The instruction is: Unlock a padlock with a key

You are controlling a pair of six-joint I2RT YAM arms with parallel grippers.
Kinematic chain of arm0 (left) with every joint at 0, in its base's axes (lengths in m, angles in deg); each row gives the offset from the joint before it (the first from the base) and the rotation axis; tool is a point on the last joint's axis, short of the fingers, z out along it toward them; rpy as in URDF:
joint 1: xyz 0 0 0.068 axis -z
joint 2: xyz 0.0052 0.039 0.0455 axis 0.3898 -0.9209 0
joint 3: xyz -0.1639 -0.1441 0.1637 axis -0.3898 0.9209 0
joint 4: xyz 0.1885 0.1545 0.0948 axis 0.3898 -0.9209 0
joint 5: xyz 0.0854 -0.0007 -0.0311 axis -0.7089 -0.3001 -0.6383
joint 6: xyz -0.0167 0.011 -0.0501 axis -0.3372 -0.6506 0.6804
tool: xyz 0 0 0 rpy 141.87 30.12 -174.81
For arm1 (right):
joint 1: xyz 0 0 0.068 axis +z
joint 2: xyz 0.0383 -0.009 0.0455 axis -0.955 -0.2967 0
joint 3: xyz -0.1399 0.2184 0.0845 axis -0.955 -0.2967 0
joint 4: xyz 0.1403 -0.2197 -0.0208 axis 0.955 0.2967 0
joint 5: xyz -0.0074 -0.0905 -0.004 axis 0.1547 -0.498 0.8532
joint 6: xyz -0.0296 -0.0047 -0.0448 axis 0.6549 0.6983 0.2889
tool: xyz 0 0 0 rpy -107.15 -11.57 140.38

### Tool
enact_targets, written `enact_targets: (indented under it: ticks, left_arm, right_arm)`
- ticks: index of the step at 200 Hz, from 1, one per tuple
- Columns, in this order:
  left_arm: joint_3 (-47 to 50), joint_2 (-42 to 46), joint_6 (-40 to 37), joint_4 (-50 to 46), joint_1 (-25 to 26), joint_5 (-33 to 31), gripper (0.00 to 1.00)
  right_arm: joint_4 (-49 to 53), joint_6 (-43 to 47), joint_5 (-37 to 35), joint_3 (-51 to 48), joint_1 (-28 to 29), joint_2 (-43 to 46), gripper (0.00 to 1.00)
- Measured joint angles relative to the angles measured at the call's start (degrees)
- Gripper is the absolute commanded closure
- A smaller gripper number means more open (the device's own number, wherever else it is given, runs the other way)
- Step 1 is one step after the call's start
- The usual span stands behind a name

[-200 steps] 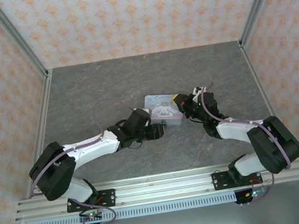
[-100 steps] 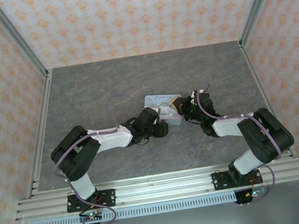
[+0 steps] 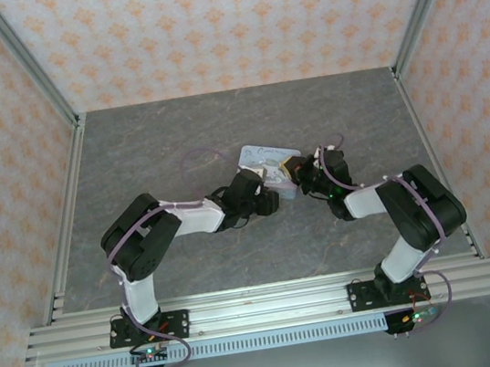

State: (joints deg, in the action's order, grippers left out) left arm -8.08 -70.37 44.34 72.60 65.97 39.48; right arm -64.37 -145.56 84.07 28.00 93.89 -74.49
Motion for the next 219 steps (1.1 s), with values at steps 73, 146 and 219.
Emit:
enact_targets:
  ticks: [73,146,219]
  left_arm:
    - [0.8,-1.0,4.1,7.0,-0.1,2.2,0.50]
    - [5.7,-1.0,14.4,18.8,-1.9,4.3,0.50]
    - [8.7,-1.0,21.1,25.3,-2.1,4.5,0.50]
  right_arm:
    - [-2.0,0.0,0.7,0.9,-0.7,-1.9,1.00]
    - [-2.5,0.0,0.7,0.9,-0.7,-2.3,1.00]
    - [-2.7,-0.1,0.7,0.9,-0.7,-2.4,1.00]
